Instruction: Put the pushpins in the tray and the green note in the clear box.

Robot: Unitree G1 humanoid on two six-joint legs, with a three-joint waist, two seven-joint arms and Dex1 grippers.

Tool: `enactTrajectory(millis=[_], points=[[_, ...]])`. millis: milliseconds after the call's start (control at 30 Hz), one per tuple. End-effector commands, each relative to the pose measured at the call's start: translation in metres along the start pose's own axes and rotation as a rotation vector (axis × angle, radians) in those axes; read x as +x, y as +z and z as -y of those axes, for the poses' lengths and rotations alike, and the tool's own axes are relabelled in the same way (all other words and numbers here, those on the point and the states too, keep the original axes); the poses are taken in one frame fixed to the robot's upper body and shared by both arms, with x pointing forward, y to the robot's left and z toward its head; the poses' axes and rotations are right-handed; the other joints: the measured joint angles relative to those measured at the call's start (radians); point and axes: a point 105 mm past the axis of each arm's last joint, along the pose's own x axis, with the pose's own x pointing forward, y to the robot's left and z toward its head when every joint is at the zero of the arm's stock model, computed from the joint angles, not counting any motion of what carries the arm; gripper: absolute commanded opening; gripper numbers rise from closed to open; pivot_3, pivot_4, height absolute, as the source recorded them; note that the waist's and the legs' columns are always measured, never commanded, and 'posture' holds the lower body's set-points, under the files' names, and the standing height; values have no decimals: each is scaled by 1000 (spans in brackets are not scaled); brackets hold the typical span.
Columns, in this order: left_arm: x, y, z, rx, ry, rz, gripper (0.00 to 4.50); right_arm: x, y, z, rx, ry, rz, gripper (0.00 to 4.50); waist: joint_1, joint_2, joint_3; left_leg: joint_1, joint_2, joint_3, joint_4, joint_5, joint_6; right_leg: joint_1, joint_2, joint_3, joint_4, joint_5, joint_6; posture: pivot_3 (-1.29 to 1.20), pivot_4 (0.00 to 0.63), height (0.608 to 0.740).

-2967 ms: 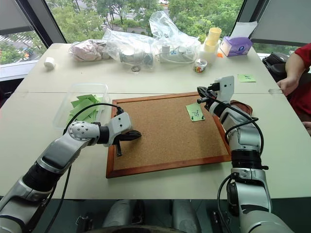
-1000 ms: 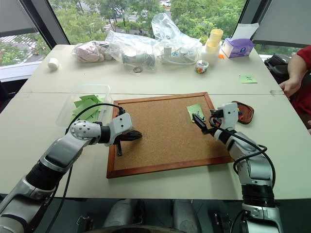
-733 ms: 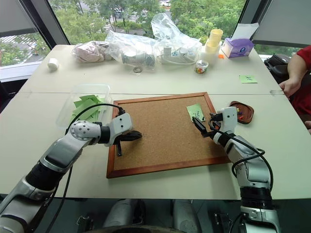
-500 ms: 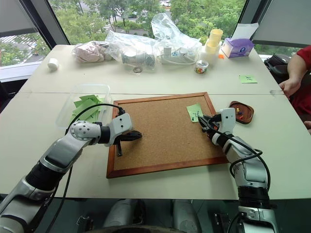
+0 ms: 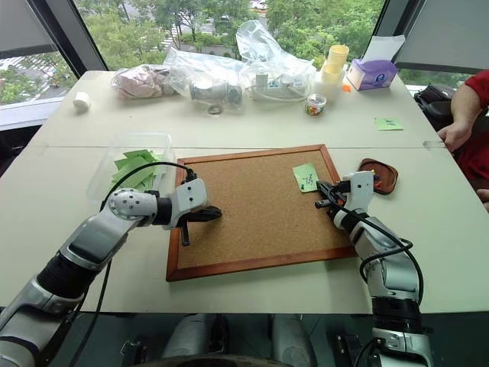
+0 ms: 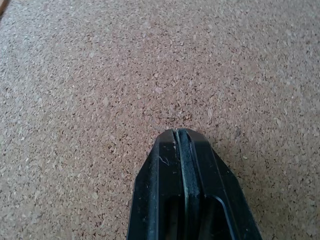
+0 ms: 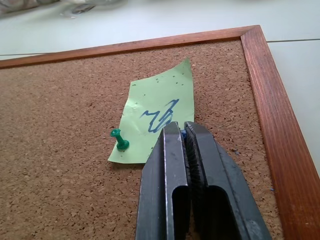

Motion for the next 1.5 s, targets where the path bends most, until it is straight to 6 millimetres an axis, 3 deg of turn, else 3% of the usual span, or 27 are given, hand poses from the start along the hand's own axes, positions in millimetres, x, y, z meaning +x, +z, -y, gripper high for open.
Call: enactTrajectory(millis=[33,200,333,533,567,667,767,1500], points=[[-2,-25,0,-23,-10,-97,0,-8,37,6,-14,-28,137,70,0,0,0,0,0,0,0,0,0,0,0,0,0,0,0,0,150,731],[-5,-31,3,-5,-42,-127,0,-12,37,6,1,-37,143,70,-7,-1,0,1,1,0,0,0,0,0,1,0,0,0,0,0,150,731],[-4,-28,1,-8,-36,-115,0,-14,49,13,29,-71,193,70,-10,-1,-1,1,1,0,-1,0,0,0,1,0,0,0,0,0,150,731],[-2,-25,0,-7,-31,-106,0,-26,88,66,32,-271,290,70,-11,-1,0,1,1,1,-1,0,0,0,1,0,0,0,0,0,150,731],[-2,-25,1,-7,-31,-105,0,-27,89,69,28,-284,287,70,-10,-1,-1,1,1,1,-1,0,0,0,1,0,0,0,0,0,150,731],[0,-24,0,-7,-29,-100,0,-29,87,107,-33,-439,211,70,-9,-1,-1,2,1,1,-1,0,0,1,1,1,0,0,0,0,150,731],[4,-23,1,-11,-26,-94,0,-18,65,126,-62,-535,120,70,-7,-1,-1,3,0,2,-1,0,0,2,1,1,0,0,0,0,150,731],[0,-25,0,-32,20,-99,0,1,32,134,-28,-543,45,70,-4,0,-1,9,1,2,-2,0,0,7,0,2,0,0,0,0,150,731]])
